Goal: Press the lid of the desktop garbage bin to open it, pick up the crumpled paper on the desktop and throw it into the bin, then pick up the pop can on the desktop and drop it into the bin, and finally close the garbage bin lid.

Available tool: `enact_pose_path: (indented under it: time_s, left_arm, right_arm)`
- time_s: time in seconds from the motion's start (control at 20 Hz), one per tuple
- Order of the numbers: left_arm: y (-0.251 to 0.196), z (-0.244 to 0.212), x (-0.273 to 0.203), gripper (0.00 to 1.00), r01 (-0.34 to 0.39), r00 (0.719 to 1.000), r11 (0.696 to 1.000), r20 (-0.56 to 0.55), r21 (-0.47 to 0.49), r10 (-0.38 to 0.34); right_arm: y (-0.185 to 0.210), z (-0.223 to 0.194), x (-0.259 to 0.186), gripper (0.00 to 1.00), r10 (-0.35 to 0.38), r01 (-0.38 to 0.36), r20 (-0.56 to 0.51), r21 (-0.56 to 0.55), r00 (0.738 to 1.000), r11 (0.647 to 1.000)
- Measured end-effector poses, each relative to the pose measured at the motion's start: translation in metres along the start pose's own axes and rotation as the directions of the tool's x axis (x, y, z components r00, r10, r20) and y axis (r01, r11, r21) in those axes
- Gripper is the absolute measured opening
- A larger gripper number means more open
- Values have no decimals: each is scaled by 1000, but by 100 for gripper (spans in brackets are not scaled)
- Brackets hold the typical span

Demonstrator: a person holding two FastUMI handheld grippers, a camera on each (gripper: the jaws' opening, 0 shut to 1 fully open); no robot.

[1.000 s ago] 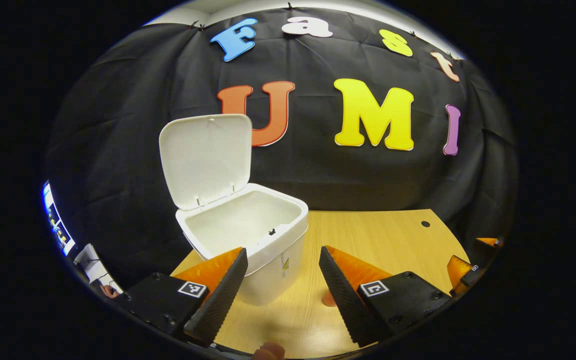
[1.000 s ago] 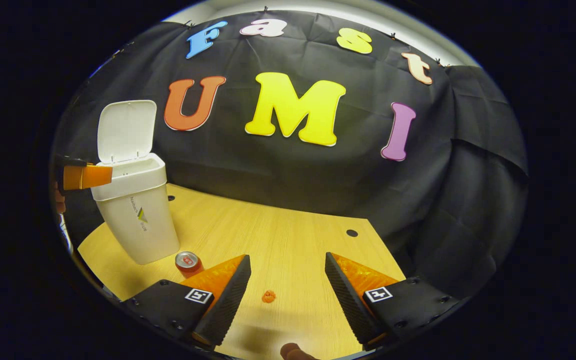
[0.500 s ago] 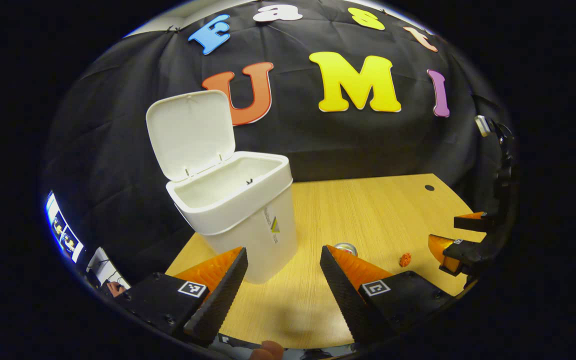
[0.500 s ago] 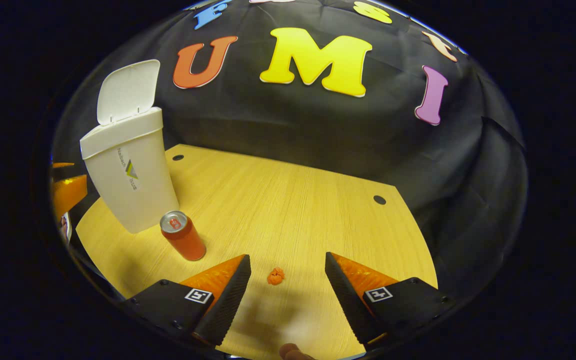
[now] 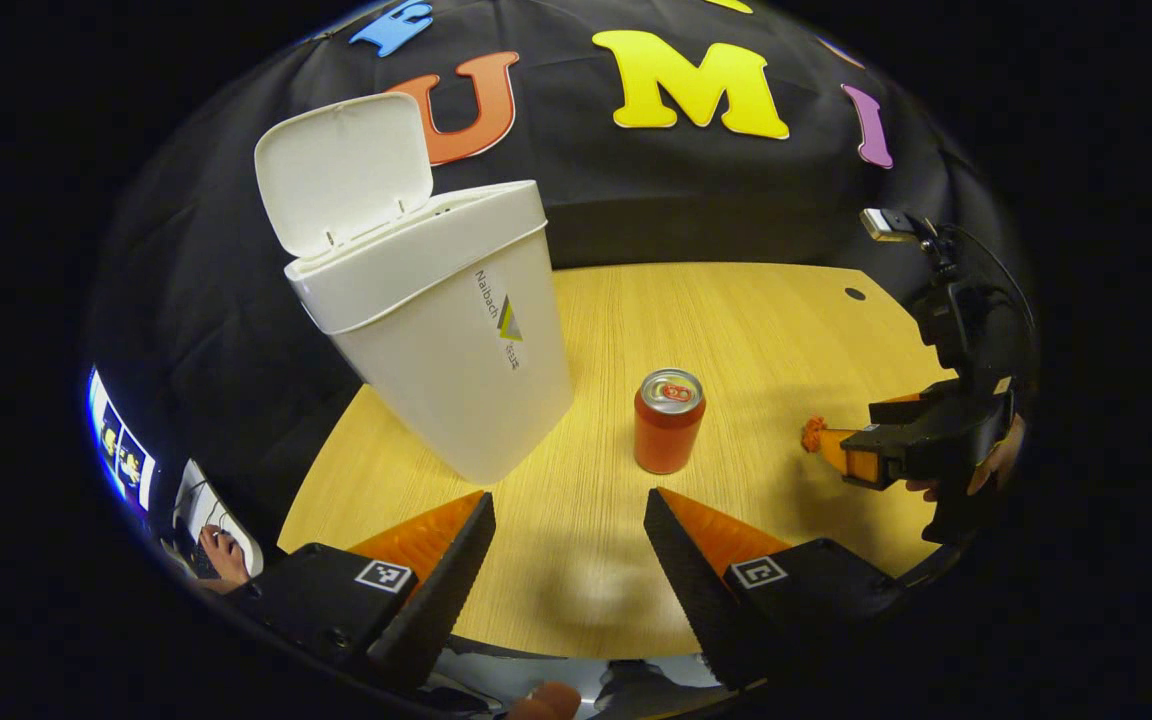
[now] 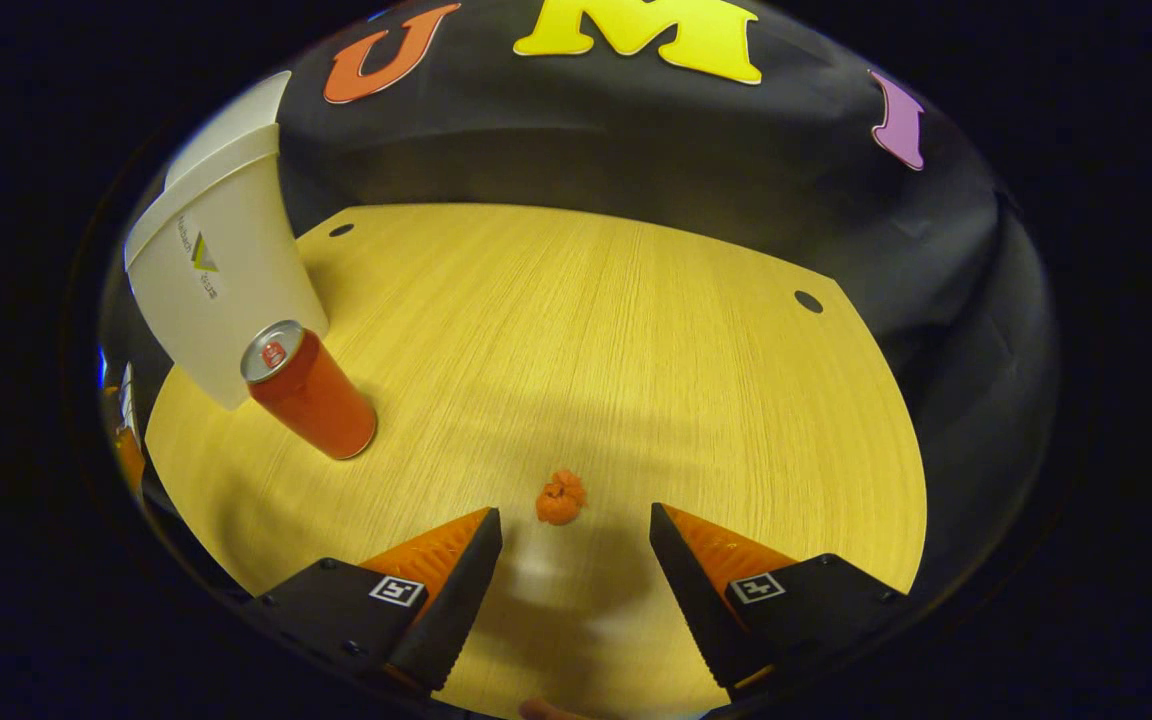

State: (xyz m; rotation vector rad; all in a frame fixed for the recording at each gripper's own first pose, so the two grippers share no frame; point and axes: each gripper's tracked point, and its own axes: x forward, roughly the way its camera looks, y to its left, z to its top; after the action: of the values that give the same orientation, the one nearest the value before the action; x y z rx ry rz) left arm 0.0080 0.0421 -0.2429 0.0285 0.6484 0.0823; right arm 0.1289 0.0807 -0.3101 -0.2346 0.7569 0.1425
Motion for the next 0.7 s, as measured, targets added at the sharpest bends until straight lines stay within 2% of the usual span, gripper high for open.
enact_pose_path:
  time_s: [0.05,0.2,0.3,0.4,0.45,0.6,0.7]
  left_arm:
    - [-1,-3,1,99,0,1000,1000,-11,2,0]
    - [-22,-10,4,99,76,997,997,-33,-12,-77]
    - [-30,-9,3,99,98,995,995,-26,-1,-98]
    - [-35,-8,3,99,107,994,994,-29,13,-107]
    - [-35,-9,4,99,105,994,994,-34,16,-105]
    - [-33,-8,5,99,107,994,994,-36,4,-107]
    - [-34,-9,5,99,111,993,994,-39,1,-110]
  right_arm:
    - [0,-2,7,94,0,0,-17,-5,1000,1000]
    - [-2,-6,20,94,-4,4,-69,-4,998,1000]
    - [0,-3,27,93,13,-12,-90,8,996,1000]
    - [4,-3,36,85,31,-30,-115,10,993,1000]
    - [4,-4,37,77,32,-32,-127,8,991,999]
    - [7,-6,41,74,38,-39,-162,-2,986,999]
    - [9,-9,41,63,42,-44,-178,-6,983,999]
